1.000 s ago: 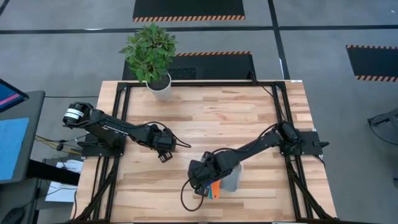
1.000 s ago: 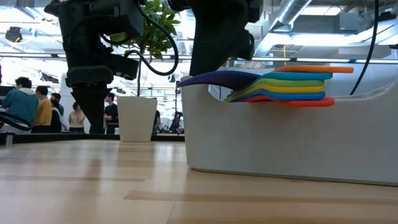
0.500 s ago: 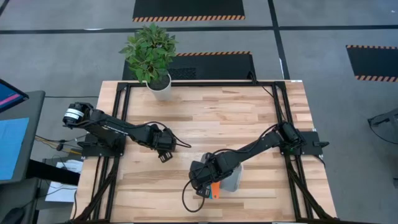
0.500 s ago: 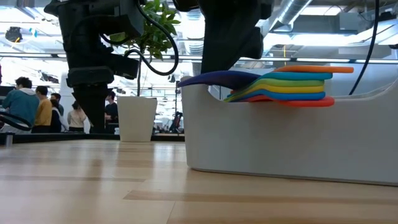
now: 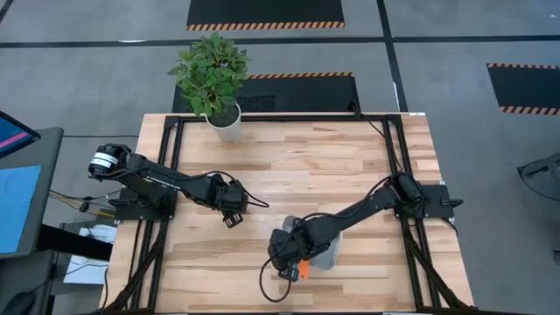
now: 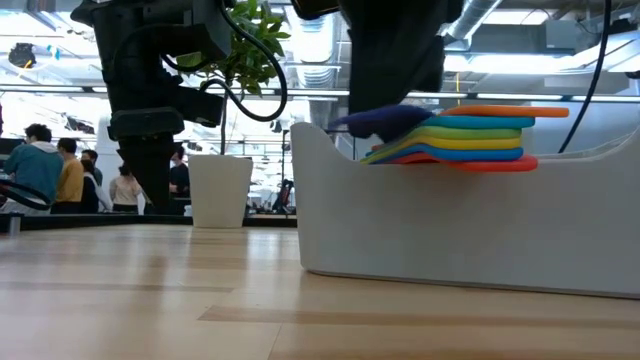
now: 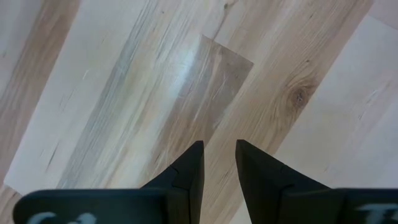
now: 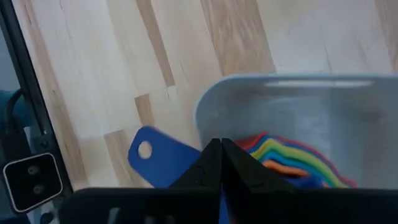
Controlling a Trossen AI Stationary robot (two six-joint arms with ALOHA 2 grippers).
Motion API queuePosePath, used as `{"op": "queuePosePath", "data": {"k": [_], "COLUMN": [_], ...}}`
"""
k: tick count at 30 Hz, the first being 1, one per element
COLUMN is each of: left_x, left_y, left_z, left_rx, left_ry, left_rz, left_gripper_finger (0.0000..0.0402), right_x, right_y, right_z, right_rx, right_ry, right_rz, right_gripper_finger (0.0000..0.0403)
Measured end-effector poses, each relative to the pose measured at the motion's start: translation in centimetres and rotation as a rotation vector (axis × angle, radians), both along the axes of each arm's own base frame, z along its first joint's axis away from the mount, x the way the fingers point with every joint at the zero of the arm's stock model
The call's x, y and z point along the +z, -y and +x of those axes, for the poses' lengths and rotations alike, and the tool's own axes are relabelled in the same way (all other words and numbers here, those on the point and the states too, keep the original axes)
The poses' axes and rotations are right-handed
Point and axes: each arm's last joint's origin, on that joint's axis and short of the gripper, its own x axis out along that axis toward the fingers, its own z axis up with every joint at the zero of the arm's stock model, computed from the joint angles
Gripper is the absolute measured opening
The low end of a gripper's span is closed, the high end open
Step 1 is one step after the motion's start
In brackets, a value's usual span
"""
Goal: Nest measuring cups in basket
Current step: Put the stacked measuring cups into the gray bin, then return to Home Position
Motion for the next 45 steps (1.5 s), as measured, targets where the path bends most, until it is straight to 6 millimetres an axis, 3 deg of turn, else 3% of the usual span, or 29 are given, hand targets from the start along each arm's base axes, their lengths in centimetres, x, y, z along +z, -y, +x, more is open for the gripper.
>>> {"op": "queuePosePath", "data": {"k": [10, 20, 24, 30, 37, 41, 45], "left_x": [0.0, 0.0, 0.0, 0.0, 0.0, 0.1, 0.1], "left_y": [-0.1, -0.1, -0.1, -0.1, 0.0, 0.0, 0.0], "left_z": [0.0, 0.1, 0.1, 0.1, 0.2, 0.2, 0.3], "left_rx": [0.003, 0.004, 0.006, 0.011, 0.015, 0.015, 0.016], "left_ry": [0.004, 0.012, 0.012, 0.013, 0.026, 0.03, 0.037], "left_rz": [0.02, 0.021, 0.02, 0.019, 0.016, 0.015, 0.014], "left_gripper_finger": [0.0082, 0.0082, 0.0082, 0.0082, 0.0082, 0.0082, 0.0082], "right_x": [-0.1, -0.1, 1.7, 7.4, 12.9, 12.9, 9.0], "right_y": [-1.3, -2.1, -1.8, 0.7, 3.6, 5.5, 7.5], "right_z": [-0.8, -1.5, -2.4, -4.3, -6.7, -8.8, -12.6], "right_rx": [-0.02, -0.08, -0.061, 0.07, 0.238, 0.304, 0.303], "right_ry": [-0.019, -0.03, -0.008, 0.106, 0.291, 0.286, 0.357], "right_rz": [0.014, -0.012, -0.042, -0.104, -0.352, -0.425, -0.414], "right_gripper_finger": [0.0014, 0.003, 0.0021, 0.0021, 0.0034, 0.0026, 0.0016]}}
